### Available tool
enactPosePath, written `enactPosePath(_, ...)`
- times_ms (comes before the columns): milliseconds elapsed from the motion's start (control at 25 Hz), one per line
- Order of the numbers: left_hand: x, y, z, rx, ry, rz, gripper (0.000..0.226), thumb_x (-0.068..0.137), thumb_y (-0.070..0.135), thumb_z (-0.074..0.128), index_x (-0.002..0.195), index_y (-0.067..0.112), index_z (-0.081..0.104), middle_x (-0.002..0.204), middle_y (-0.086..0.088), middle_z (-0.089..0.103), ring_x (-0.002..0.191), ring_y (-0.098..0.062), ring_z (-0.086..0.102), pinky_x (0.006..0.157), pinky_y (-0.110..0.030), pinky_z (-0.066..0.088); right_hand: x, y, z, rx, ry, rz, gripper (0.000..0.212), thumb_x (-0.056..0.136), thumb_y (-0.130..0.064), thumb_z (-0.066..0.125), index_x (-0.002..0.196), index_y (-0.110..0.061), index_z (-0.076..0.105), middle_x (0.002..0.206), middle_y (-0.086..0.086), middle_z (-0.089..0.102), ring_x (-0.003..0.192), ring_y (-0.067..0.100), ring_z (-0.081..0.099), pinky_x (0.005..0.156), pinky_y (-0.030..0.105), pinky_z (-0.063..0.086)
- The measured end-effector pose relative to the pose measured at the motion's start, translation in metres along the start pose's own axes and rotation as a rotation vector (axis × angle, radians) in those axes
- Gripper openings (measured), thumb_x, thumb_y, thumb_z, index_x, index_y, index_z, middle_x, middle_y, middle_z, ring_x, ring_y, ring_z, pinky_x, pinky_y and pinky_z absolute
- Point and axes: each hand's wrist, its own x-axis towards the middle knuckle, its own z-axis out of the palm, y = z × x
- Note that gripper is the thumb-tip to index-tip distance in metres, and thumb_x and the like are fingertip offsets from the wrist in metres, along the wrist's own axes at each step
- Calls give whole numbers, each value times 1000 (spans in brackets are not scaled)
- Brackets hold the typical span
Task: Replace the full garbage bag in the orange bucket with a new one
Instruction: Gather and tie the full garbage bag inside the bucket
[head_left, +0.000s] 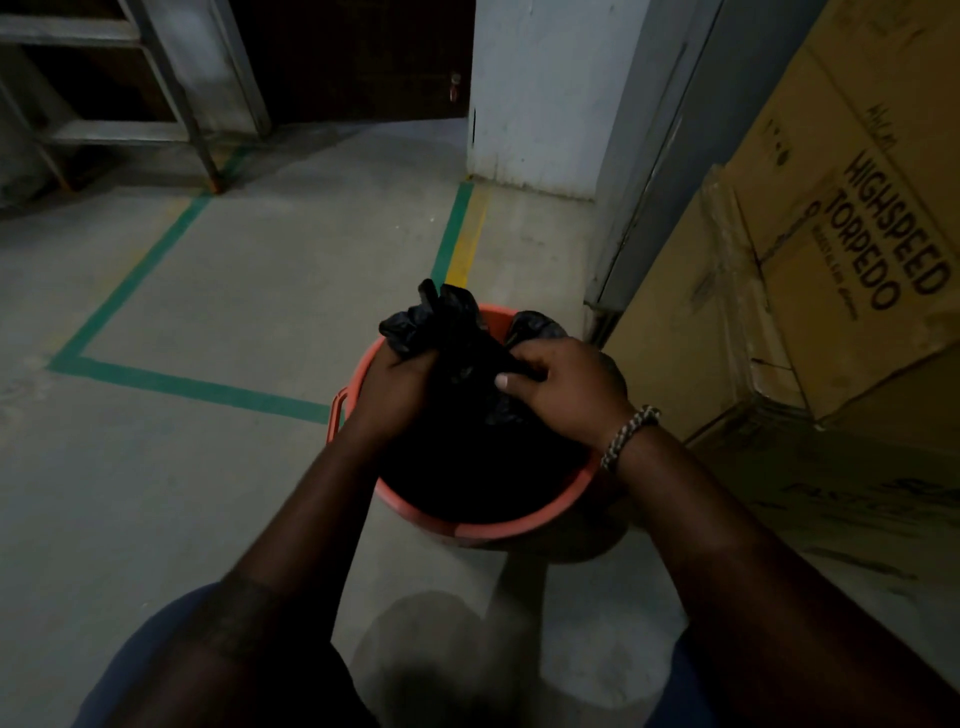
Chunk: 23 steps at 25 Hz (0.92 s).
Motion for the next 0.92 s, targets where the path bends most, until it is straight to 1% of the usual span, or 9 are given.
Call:
enactPosePath(80,-4,-4,1,-58,10,-146,32,99,11,49,127,-5,55,99,-5,59,106,-35,62,80,-29,45,0,-5,2,11,168,-22,8,90,-22,68,95,-22,75,87,-8,72,82,10,66,66,21,45)
enactPosePath(200,-10,4,5,-80,-252,52,48,98,36,56,133,2,55,111,3,61,99,1,67,83,-13,48,-1,-22,1,-39,230,-61,25,88,-17,63,108,-25,75,99,-1,76,93,19,68,72,21,44)
enactPosePath(280,-8,0,9,93,-436,235,48,81,29,78,125,20,61,116,15,66,109,9,62,92,-10,45,-3,-32,0,-96,218,-40,35,84,-17,61,115,-28,73,105,-1,76,96,21,67,71,21,43)
enactPosePath(440,3,-12,13,327,-213,315,39,86,-4,68,122,10,61,102,24,59,92,28,55,83,-5,43,-1,-29,6,-121,225,-79,9,81,-20,61,80,-17,69,71,5,66,67,18,62,58,28,41)
enactPosePath(560,2,-5,8,326,-95,249,25,98,-2,54,118,9,64,101,4,67,87,11,61,85,-24,44,1,-14,-6,-64,118,-31,15,85,-24,70,72,-17,67,67,-3,64,69,13,64,59,28,44)
enactPosePath(640,1,0,8,300,10,187,29,103,3,48,128,5,61,106,-8,62,99,-10,59,83,-19,37,-2,0,-15,-213,-55,27,20,79,-23,79,68,-27,62,69,-9,61,80,18,67,60,25,41)
enactPosePath(760,3,3,6,117,92,97,27,104,10,47,126,23,55,111,19,57,97,13,55,80,1,36,-2,13,-26,-326,4,64,9,78,-21,73,76,-29,72,77,-4,71,85,25,70,71,29,52)
enactPosePath(800,4,2,4,89,55,86,27,103,11,51,126,25,55,117,23,56,99,17,55,86,2,37,-4,7,-31,-306,99,49,16,78,-17,70,87,-28,77,84,-1,75,85,24,70,75,30,55)
enactPosePath(920,9,-9,2,84,-248,139,44,86,9,75,127,11,61,128,5,66,116,-1,62,102,-26,46,-4,-18,-36,-299,232,-135,32,75,-9,58,98,-23,74,92,6,75,89,28,70,76,34,57)
